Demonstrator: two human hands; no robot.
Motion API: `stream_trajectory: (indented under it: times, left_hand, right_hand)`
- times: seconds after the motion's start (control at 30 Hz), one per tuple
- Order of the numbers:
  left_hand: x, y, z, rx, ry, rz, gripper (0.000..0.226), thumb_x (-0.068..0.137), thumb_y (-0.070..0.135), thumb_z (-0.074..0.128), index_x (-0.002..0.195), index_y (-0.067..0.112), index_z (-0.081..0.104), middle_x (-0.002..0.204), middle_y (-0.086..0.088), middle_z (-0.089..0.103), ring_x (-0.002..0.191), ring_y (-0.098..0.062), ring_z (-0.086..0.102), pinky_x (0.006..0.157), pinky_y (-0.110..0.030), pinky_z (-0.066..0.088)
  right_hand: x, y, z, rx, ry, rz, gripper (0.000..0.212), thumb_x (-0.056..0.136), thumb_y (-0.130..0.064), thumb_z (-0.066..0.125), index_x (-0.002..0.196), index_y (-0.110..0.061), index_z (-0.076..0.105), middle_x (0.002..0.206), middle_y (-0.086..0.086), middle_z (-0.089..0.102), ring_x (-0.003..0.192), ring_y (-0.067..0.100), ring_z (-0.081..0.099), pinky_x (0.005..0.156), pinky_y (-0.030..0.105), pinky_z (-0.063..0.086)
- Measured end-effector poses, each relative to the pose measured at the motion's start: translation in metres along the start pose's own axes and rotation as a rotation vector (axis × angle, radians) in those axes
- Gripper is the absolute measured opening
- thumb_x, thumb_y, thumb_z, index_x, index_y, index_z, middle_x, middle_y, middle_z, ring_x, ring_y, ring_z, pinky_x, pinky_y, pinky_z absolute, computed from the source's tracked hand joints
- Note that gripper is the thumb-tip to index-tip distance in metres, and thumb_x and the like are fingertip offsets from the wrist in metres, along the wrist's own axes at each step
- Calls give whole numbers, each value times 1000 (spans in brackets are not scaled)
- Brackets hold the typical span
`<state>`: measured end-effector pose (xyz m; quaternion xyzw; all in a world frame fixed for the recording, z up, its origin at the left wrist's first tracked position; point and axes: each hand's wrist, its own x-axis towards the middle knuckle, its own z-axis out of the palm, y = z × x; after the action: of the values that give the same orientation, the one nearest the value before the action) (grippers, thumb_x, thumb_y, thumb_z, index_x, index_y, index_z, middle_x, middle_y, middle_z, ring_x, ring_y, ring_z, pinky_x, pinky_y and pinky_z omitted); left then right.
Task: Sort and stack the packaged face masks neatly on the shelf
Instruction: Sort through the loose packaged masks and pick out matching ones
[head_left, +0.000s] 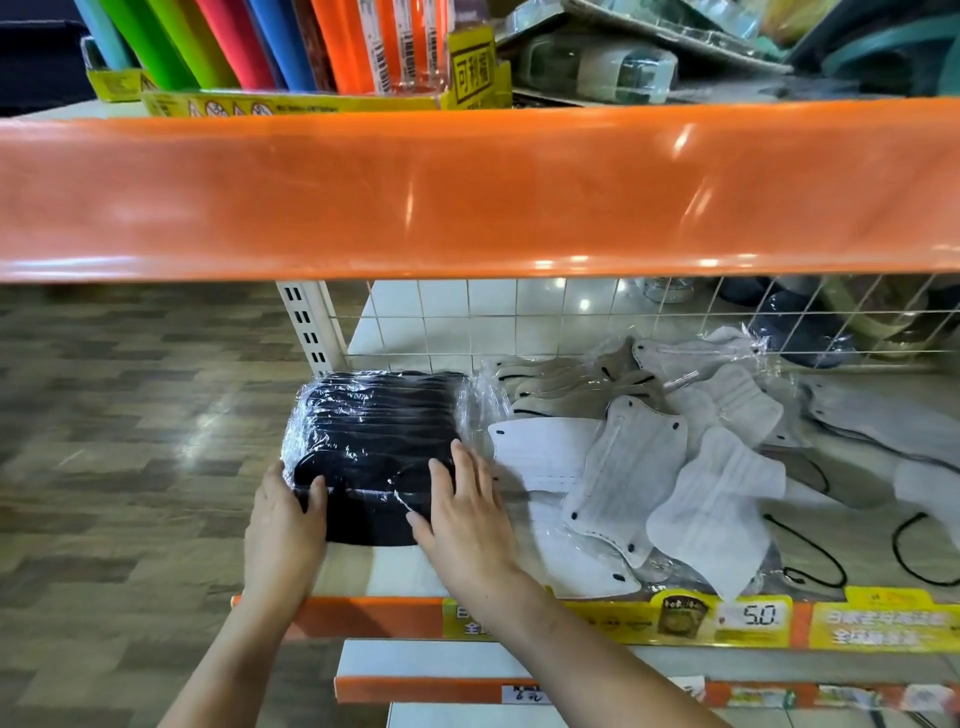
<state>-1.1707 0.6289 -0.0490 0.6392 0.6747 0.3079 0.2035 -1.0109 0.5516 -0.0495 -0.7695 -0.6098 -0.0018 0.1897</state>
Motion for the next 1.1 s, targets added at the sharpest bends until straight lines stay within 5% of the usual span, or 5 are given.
stream_trajectory:
  times: [0.37, 0.6, 0.7, 0.97, 1.1]
  left_hand:
    - [-6, 3, -1, 158, 103, 123, 47, 89, 15, 62, 132, 0, 48, 137, -26, 44, 131, -42, 35, 103, -55, 29]
    - [-15, 14, 6, 267, 41, 563, 45, 84, 25, 38, 114, 1, 60, 116, -20, 62, 108, -40, 58, 86, -51, 49]
    - [-21, 22, 12, 319, -42, 629, 44, 86, 27, 37, 113, 5, 64, 117, -16, 64, 112, -35, 59, 88, -47, 49]
    - [-31, 22, 21, 402, -135, 555, 46, 88, 31, 35, 113, 7, 66, 121, -16, 63, 116, -36, 57, 86, -49, 50]
    - [-34, 37, 19, 308, -146, 558, 48, 88, 33, 34, 115, 8, 64, 119, -13, 63, 114, -36, 57, 88, -51, 50]
  right_hand:
    - [5, -2, 1, -98, 44, -45, 61, 64, -44, 83, 112, -9, 68, 128, 16, 60, 120, 31, 57, 95, 45, 48]
    - [1, -10, -7, -37, -56, -236, 65, 91, -40, 56, 143, -9, 34, 158, 14, 16, 146, 27, 13, 117, 45, 7]
    - [3, -10, -9, -59, -117, -219, 63, 94, -33, 52, 146, -8, 27, 159, 13, 10, 147, 26, 7, 117, 45, 4]
    - [2, -9, 2, -21, -105, -211, 60, 91, -18, 52, 146, -9, 30, 159, 13, 13, 147, 27, 10, 118, 45, 6]
    - [5, 2, -4, 36, 30, -160, 41, 73, -21, 73, 112, -12, 63, 137, 13, 53, 122, 29, 53, 103, 39, 42]
